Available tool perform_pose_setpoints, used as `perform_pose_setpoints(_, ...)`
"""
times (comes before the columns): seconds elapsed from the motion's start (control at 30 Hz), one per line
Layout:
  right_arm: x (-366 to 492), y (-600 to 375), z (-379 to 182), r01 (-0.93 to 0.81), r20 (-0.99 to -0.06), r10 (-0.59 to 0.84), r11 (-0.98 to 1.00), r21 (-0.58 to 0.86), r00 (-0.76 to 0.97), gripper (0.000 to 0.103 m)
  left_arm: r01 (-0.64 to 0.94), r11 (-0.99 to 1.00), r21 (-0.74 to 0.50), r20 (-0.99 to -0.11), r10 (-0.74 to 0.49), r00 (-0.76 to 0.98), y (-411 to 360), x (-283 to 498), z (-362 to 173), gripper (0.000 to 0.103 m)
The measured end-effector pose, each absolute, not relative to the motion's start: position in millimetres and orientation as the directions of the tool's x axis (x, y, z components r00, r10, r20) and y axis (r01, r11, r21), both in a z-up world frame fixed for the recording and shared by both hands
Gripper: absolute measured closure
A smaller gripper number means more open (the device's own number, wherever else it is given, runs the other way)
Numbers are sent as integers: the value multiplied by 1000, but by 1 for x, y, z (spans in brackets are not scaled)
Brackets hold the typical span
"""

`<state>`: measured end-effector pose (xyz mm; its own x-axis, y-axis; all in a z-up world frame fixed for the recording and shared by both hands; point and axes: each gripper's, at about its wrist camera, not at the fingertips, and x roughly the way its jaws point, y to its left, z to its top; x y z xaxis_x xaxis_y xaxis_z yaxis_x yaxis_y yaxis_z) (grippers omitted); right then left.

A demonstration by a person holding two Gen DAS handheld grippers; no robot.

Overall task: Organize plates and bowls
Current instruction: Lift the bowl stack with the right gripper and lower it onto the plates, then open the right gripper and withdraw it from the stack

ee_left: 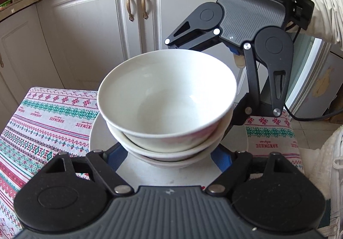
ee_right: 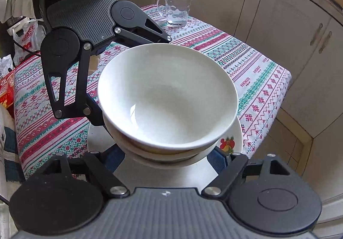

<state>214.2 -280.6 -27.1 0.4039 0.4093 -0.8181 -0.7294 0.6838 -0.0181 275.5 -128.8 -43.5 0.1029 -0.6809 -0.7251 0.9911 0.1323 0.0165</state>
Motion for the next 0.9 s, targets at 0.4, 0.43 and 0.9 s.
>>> perform_pose_setpoints(0.4, 208, -280, -27, -696, -808, 401, 718, -16, 432, 8, 981, 183, 66, -698, -694, 176, -116, 257, -39, 11)
perform_pose_setpoints(0.43, 205, -279, -26, -691, -804, 399, 723, -21, 441, 6, 978, 200, 68, -693, -695, 190, -112, 254, -38, 10)
perform_pose_setpoints(0.9, 130, -270, -7, -184, -747, 111, 983, -15, 656, 0, 688, 720, 93, -601, -510, 615, -68, 177, -11, 2)
